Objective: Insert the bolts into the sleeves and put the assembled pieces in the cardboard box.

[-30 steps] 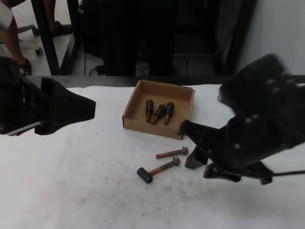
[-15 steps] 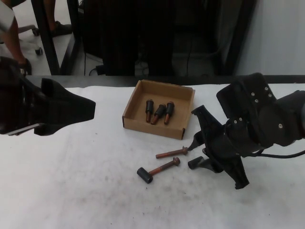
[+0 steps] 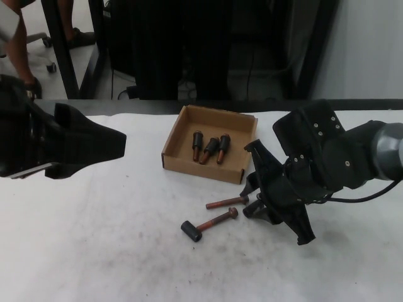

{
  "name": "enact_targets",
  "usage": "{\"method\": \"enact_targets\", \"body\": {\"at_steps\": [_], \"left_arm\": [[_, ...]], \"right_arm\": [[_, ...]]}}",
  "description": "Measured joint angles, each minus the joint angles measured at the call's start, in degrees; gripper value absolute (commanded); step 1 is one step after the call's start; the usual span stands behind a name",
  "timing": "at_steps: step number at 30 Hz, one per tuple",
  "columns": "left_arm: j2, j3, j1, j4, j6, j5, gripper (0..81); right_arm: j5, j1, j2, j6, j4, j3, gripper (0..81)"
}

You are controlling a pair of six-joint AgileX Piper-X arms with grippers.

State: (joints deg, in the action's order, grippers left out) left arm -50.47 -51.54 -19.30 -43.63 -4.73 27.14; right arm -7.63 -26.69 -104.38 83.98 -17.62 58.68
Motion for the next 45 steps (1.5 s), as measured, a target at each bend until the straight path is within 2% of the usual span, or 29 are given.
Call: {"method": "enact_targets", "body": {"at_steps": [21,26,45], "left_arm": [[0.0,0.0,0.0,1.27,0.0,0.0,49.9],[0.0,0.0,0.0,1.27,0.0,0.0,49.9],[0.0,0.0,0.0,1.69,0.54,0.0,49.9]], "right_arm": [[1.73,0.0,-0.72,0.0,-1.72,0.23,39.1],[1.89,0.0,-1.11,0.0,-1.55,0.23,32.0],[-0.89,0.27,-2.81,-0.77,0.59,0.79,31.8]]}}
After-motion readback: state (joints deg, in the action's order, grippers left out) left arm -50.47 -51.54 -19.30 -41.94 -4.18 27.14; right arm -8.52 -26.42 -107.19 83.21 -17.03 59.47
